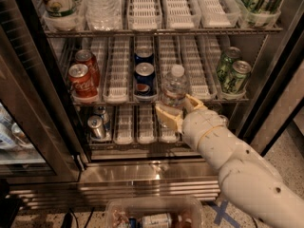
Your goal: Pick water bottle from bottom shelf of fridge
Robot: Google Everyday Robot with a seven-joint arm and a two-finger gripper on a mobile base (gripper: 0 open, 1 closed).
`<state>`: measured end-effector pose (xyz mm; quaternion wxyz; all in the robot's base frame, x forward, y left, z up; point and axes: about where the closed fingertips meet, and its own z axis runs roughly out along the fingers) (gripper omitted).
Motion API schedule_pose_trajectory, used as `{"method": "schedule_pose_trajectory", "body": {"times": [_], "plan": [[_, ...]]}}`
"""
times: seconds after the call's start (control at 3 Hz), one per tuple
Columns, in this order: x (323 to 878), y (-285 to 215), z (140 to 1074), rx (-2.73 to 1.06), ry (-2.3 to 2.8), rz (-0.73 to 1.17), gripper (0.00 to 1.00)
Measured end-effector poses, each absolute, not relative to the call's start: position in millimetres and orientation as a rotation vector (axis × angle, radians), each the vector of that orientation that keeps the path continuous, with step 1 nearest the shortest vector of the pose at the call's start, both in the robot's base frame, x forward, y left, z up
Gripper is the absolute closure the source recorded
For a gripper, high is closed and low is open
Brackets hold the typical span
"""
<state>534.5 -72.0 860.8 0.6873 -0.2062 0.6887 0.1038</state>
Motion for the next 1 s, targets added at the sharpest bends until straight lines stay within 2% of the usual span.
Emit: {"method": "schedule_pose_trajectory", "body": {"times": [0.67,1.0], "plan": [[466,-50,872,-0.523,1.594,0.447,1.00],[454,-35,866,-0.583,1.624,0.481,1.00]]}}
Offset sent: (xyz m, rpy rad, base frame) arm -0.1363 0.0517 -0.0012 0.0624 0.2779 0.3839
